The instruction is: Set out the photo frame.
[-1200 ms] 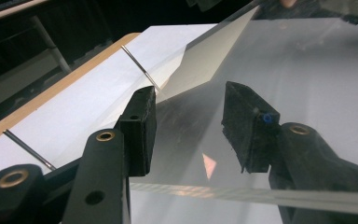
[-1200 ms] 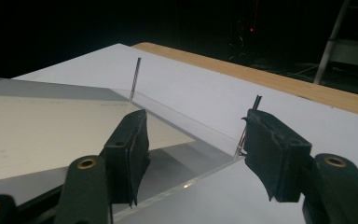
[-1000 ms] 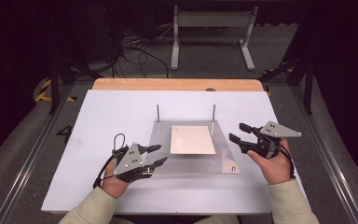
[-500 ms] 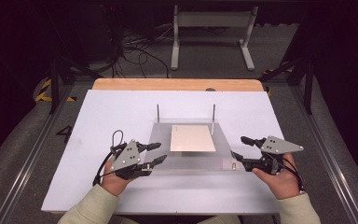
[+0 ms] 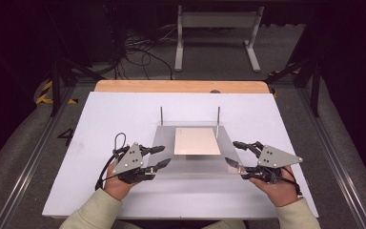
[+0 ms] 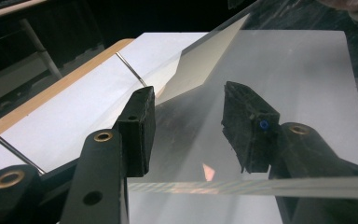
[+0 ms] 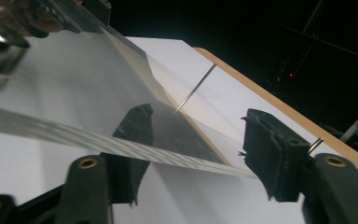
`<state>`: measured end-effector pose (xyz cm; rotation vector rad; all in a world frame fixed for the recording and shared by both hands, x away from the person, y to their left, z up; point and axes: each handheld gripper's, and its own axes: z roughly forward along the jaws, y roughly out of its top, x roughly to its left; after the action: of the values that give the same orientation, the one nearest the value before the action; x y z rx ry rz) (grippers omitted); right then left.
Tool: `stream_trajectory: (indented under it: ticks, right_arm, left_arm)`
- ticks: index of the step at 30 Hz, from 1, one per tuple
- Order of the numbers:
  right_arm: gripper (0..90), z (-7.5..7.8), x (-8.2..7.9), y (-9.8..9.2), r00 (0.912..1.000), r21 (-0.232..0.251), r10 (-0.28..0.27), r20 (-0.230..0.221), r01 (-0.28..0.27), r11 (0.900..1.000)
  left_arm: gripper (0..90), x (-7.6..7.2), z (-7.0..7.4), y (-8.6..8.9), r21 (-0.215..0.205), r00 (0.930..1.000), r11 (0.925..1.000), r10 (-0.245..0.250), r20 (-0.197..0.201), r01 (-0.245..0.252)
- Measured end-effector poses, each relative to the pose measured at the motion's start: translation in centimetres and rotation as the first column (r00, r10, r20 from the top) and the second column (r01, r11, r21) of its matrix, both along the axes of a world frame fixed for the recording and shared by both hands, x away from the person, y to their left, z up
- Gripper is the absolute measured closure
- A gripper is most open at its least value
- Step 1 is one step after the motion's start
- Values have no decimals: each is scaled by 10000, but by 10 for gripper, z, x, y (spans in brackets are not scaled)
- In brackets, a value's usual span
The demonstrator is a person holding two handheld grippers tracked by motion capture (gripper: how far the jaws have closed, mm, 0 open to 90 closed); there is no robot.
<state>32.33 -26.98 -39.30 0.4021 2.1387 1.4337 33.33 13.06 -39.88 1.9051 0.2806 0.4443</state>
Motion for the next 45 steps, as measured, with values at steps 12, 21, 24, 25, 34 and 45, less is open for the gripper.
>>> stream_trajectory:
  ticks: [12,21,24,25,34,45]
  right_arm:
    - [560,1,2,6,9994,451,196,281,-209,9988]
    - [600,20,-2,7,9884,658,-293,1491,197,9976]
    - [614,29,-5,8,9826,752,-354,1823,220,9969]
    - [618,32,-6,9,9800,740,-403,1947,262,9969]
    - [639,54,-22,21,9582,470,-871,2724,772,9959]
    - [644,80,-48,30,9808,736,-810,1776,689,9949]
  left_arm:
    - [552,0,5,-1,-116,9987,9995,312,412,-307]
    - [591,-13,33,-5,-329,9813,9957,905,1696,-861]
    - [598,-16,42,-4,-525,9752,9947,969,1987,-882]
    - [599,-17,45,-4,-604,9735,9944,971,2070,-863]
    - [602,-27,68,3,-882,9598,9912,1181,2546,-986]
    - [621,-44,99,21,-1782,9846,9837,547,1662,-246]
